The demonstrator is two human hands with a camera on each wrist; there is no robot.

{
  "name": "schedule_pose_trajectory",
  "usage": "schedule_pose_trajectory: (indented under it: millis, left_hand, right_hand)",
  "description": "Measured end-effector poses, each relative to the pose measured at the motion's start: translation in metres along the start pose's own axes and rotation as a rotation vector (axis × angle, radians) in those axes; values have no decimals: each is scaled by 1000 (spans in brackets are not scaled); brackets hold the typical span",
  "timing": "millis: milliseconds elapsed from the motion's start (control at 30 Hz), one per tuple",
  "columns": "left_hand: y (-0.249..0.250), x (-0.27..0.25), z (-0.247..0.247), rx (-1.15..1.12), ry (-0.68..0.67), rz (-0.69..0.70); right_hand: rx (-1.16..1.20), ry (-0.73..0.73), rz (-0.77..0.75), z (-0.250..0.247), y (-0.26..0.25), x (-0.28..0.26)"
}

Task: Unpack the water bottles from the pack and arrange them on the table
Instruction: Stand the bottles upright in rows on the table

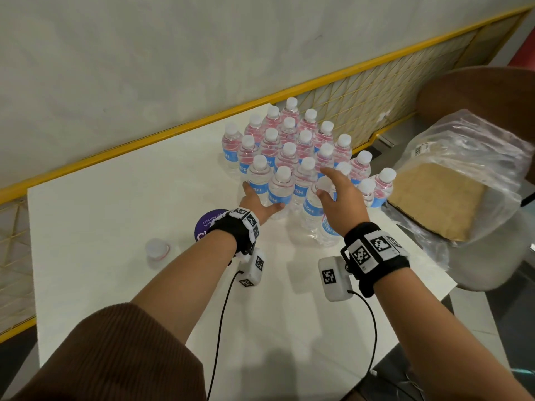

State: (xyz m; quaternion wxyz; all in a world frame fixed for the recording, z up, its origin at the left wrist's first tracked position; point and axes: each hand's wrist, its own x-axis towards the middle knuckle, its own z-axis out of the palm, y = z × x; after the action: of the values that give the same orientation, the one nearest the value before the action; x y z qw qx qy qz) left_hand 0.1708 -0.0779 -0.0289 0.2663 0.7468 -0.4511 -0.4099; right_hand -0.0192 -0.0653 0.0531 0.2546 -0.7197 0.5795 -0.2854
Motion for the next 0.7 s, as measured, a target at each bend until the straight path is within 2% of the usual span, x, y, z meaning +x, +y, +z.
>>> schedule_pose_trajectory:
  millis: [133,200,300,367,433,600,700]
  left_hand:
    - [-1,-1,1,-48,25,64]
    - [5,-8,5,-67,143,113]
    - [15,-14,7,-167,379,306]
    - [20,-11,-1,-219,444,365]
    - [24,-8,-11,-198,441,374]
    - [20,3,-27,-51,309,370]
    - [20,6,-33,-31,284,373]
  right_hand:
    - [-4,-26,10,-2,-2,0]
    - [-1,-20,17,-4,-4,0]
    - [27,55,39,-8,-11,5]
    - [72,65,52,-8,-21,13]
    - [31,-30,46,-4,-34,24]
    - [-202,-368,-9,17,-56,50]
    - [-298,-438,5,26,-54,58]
